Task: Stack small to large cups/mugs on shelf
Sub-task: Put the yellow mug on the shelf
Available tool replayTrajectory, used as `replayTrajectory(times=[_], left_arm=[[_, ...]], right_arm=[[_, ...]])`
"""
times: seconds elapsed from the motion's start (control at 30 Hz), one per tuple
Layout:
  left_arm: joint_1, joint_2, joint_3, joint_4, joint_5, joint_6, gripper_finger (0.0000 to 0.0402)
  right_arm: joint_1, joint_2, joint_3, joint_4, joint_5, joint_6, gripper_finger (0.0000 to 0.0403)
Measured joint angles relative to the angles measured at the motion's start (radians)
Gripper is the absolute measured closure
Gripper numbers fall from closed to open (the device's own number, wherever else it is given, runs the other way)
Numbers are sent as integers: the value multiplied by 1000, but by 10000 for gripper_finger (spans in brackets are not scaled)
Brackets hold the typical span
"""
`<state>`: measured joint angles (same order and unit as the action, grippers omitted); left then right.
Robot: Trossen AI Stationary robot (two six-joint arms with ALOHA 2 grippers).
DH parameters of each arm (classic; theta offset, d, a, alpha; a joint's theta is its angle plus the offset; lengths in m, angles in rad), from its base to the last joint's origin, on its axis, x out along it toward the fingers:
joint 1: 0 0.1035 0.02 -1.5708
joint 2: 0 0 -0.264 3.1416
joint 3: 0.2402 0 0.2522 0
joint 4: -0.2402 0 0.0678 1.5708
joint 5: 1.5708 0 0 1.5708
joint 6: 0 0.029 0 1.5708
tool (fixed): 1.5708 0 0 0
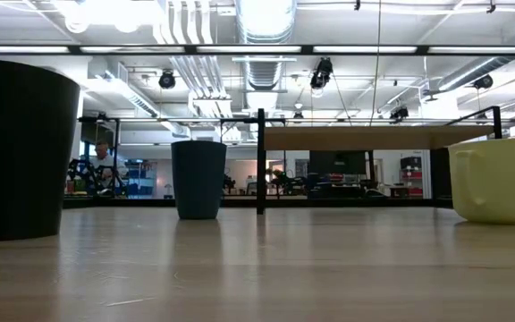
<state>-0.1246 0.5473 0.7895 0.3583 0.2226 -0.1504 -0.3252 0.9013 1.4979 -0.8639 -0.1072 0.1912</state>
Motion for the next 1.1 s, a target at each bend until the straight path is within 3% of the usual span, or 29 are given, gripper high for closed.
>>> replayTrajectory(times=[0.27, 0.53, 0.73, 1.1], left_arm=[[0, 1, 2, 1, -49, 0, 401], [-1, -10, 2, 1, -49, 0, 401], [0, -33, 2, 0, -49, 0, 401], [0, -48, 1, -1, -50, 1, 401]], right_arm=[[0, 38, 0, 0, 4, -68, 385], [0, 122, 0, -8, 4, -82, 344], [0, 181, 0, -109, 4, -103, 316], [8, 322, 0, -61, -63, -105, 314]])
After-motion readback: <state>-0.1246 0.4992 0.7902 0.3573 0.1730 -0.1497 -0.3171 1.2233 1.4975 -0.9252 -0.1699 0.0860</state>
